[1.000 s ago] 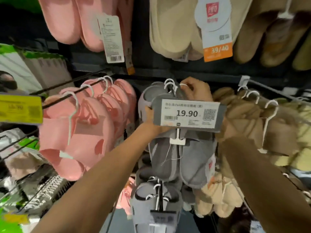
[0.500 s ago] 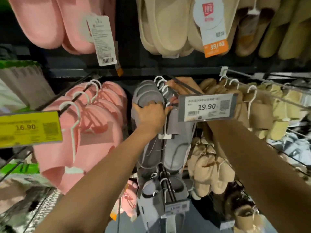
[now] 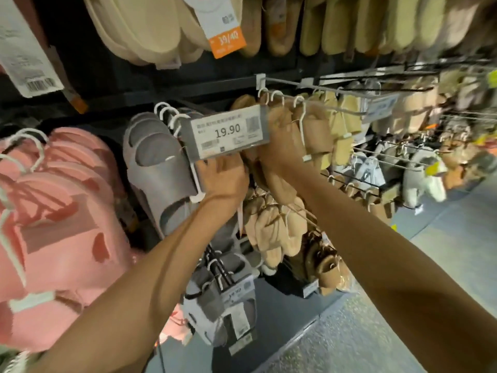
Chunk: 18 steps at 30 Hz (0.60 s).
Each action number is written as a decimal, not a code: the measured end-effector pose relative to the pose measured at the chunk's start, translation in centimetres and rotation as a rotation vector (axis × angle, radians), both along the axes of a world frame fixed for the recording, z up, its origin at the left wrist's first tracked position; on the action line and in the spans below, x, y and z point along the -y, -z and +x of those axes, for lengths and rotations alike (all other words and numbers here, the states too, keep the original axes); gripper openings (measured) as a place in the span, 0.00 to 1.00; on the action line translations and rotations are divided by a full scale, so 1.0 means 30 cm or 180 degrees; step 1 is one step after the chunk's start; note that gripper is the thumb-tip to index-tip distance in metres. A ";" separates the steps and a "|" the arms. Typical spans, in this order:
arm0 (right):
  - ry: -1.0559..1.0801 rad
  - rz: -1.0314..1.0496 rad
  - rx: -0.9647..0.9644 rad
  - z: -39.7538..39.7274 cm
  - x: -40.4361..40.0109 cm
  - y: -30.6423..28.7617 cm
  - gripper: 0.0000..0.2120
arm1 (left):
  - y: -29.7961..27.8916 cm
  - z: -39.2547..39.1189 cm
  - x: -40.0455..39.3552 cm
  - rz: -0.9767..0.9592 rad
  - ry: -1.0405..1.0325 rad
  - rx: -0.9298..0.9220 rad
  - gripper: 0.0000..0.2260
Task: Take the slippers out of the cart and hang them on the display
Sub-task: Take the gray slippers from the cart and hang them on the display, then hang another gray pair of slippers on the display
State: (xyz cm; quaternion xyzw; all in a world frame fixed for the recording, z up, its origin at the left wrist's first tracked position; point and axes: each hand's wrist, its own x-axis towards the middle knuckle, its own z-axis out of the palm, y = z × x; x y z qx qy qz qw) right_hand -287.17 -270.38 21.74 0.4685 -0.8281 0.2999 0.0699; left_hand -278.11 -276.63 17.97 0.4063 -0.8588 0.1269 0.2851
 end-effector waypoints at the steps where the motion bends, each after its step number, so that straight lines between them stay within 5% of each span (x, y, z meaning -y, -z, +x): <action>1: 0.0091 -0.0041 -0.0047 -0.036 -0.049 0.009 0.16 | 0.008 -0.040 -0.036 -0.0128 -0.0046 0.0058 0.15; 3: 0.0428 0.0208 -0.0055 -0.133 -0.183 0.050 0.14 | 0.024 -0.122 -0.133 0.0255 0.0443 0.0237 0.19; 8: 0.1455 0.0897 -0.0035 -0.352 -0.694 0.155 0.12 | 0.051 -0.388 -0.458 0.0933 0.1705 0.0537 0.11; 18: 0.3762 0.0787 0.0444 -0.393 -1.855 0.307 0.09 | 0.175 -0.789 -1.396 0.1144 0.3498 0.1366 0.11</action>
